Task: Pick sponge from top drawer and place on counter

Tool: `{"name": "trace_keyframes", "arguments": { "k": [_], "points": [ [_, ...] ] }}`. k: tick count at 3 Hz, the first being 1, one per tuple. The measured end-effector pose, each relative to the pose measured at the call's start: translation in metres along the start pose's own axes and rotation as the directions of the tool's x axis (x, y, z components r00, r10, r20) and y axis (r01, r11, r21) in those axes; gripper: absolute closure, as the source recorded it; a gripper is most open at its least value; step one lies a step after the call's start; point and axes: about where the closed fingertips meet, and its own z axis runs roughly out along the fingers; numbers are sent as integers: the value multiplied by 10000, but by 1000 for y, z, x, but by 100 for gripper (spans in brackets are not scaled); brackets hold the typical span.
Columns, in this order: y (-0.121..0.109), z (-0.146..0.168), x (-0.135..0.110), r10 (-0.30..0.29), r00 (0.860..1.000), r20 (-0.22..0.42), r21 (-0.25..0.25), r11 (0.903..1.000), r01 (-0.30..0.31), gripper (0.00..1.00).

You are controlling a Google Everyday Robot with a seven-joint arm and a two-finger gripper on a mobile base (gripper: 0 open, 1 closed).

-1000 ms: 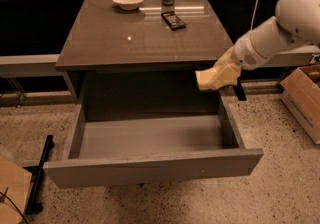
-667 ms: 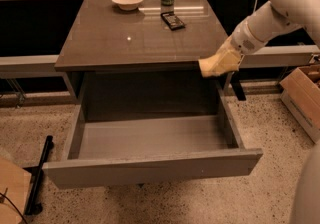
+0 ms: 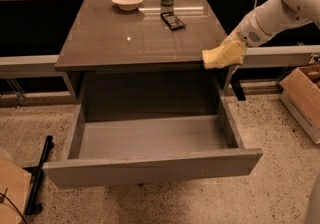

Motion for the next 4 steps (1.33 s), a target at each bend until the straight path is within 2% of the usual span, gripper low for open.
{"name": "trace_keyframes", "arguments": {
  "k": [1, 2, 3, 4],
  "points": [
    [-11, -4, -16, 88, 9978, 661, 722, 9973, -136, 100],
    [-22, -6, -42, 128, 9875, 1571, 1419, 9893, -354, 100],
    [-31, 3, -69, 109, 9721, 2345, 1684, 9844, -516, 100],
    [-34, 33, -97, 173, 9483, 3170, 1391, 9882, -646, 74]
  ]
}}
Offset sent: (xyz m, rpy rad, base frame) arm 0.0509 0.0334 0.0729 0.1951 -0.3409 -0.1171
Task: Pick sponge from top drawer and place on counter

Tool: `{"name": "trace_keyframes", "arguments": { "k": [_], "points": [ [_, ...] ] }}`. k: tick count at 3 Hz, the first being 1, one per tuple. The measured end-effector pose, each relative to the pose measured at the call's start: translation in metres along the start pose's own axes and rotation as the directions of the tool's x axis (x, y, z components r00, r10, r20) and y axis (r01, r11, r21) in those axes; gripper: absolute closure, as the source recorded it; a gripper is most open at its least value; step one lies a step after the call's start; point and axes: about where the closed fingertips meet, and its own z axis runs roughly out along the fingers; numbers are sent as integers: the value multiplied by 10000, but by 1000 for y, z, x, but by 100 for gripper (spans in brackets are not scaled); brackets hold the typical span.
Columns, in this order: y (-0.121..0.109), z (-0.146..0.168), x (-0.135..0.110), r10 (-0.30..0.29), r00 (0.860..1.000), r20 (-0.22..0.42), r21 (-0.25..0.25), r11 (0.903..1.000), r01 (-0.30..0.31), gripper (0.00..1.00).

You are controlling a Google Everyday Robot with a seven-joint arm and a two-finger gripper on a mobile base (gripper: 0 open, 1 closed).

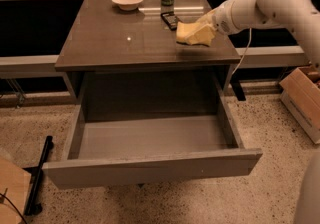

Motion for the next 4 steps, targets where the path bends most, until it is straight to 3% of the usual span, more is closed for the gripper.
{"name": "trace_keyframes", "arguments": {
  "k": [2, 3, 4],
  "points": [
    [-13, 46, -4, 367, 9983, 446, -170, 9992, -359, 27],
    [-13, 48, -5, 364, 9983, 462, -188, 9992, -356, 4],
    [-12, 50, -5, 366, 9983, 459, -215, 9991, -356, 0]
  ]
}}
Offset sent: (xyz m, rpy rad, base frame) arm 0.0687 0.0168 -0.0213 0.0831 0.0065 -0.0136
